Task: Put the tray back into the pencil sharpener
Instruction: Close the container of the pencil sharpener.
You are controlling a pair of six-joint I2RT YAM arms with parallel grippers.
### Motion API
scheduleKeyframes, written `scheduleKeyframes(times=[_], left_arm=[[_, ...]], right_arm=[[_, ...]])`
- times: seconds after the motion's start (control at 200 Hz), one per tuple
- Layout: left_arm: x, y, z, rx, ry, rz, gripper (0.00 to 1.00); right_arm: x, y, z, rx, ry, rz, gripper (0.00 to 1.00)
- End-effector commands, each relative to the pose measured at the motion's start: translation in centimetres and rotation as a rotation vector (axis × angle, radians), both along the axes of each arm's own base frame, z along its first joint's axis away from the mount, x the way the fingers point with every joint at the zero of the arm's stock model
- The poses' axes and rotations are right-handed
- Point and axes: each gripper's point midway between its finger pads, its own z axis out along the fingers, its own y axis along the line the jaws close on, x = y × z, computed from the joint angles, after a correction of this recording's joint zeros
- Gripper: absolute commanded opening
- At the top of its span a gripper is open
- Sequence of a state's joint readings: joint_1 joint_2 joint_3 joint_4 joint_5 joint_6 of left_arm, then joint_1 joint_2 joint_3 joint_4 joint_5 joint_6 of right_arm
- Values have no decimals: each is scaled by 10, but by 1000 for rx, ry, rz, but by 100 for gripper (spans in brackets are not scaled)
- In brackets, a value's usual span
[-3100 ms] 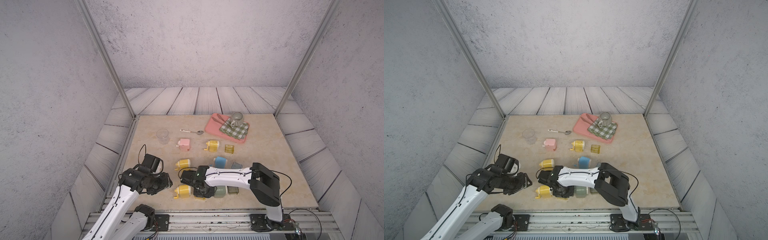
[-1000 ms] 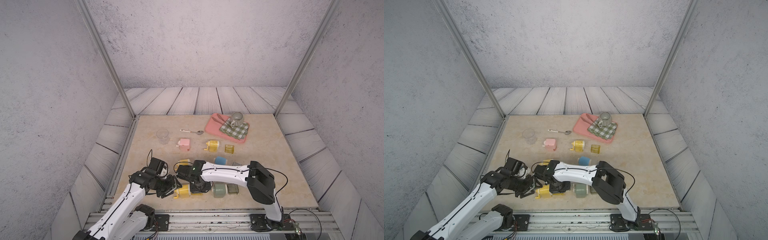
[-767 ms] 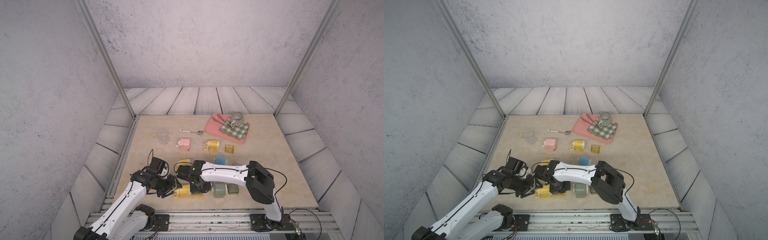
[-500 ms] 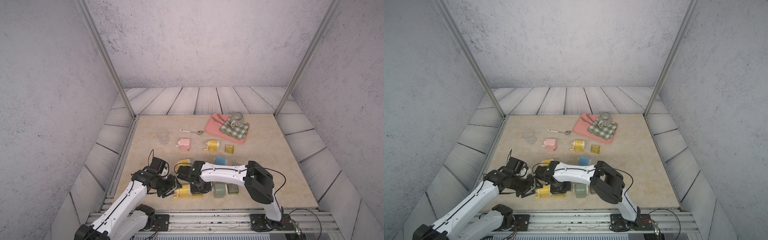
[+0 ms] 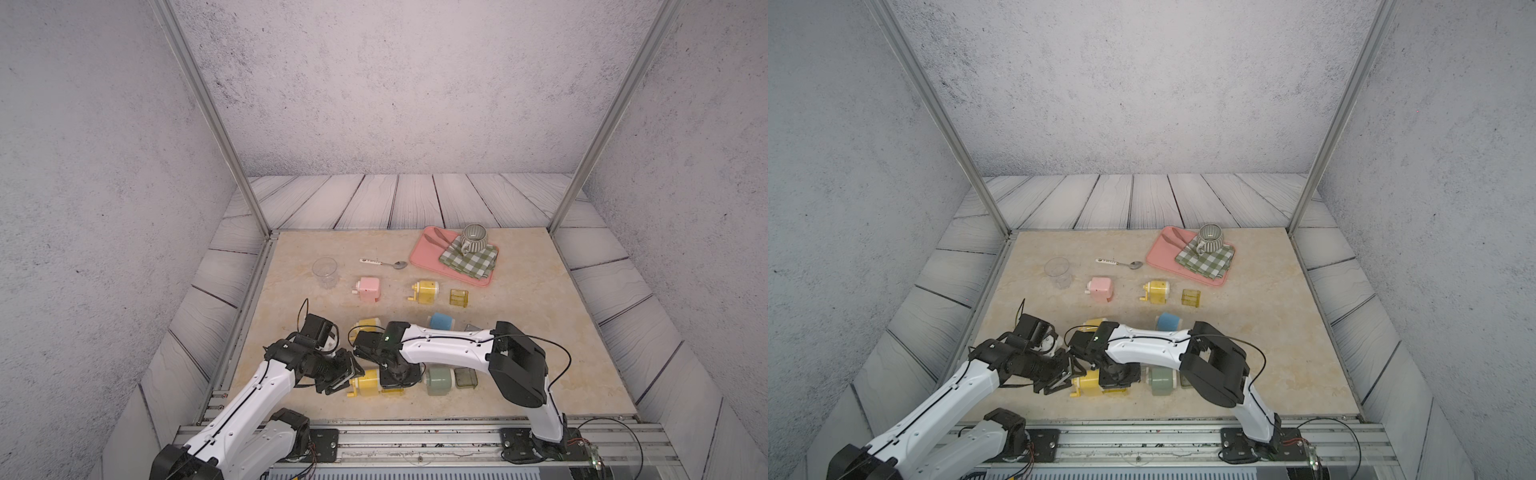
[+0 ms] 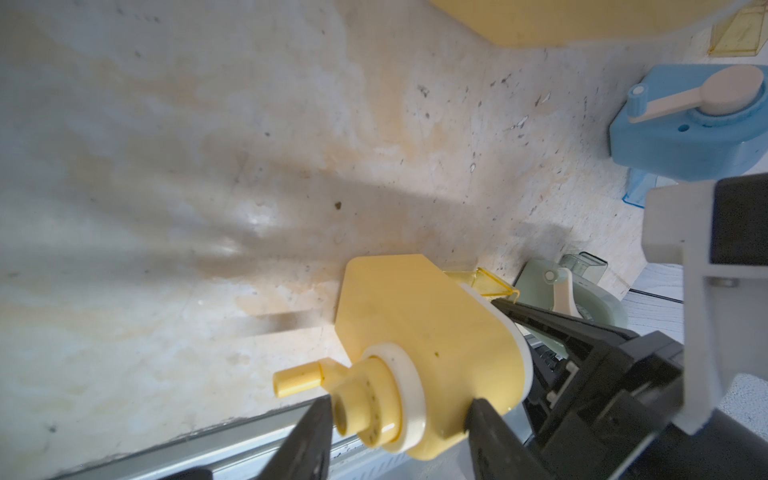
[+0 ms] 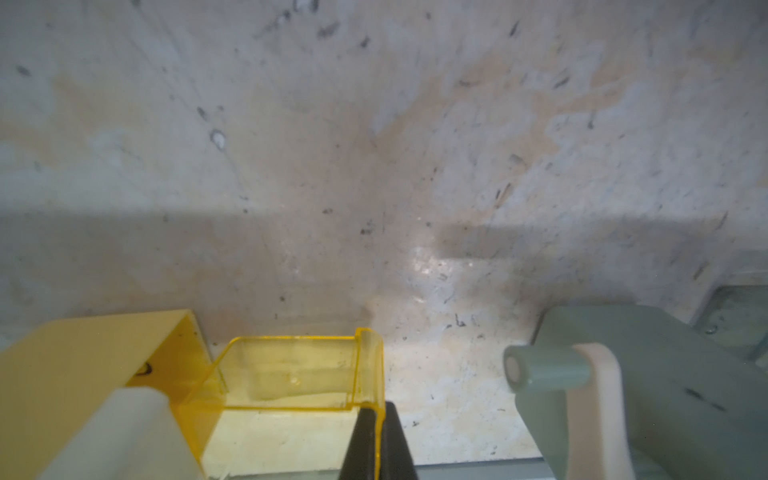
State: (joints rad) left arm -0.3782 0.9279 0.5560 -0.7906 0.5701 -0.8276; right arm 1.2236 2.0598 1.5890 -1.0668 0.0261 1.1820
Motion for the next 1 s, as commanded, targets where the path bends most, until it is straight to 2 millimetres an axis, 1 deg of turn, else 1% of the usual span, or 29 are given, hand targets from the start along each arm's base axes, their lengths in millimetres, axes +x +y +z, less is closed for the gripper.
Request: scheduleKeyframes(times=[0.0,0.22,0.5,0.996], left_arm=[[-4,0,-4,6,13,-10,55],[-4,0,-5,7,15,-9,55],[-4,1,-5,11,16,-8,55],[-5,1,-5,15,17,-12,55]], right_arm=[[-1,0,-4,-18,15,6,5],[0,3,-4,-13,11,0,5],[7,5,-3,5,1,-29,5],[11,17,3,75,-13,-39,4]])
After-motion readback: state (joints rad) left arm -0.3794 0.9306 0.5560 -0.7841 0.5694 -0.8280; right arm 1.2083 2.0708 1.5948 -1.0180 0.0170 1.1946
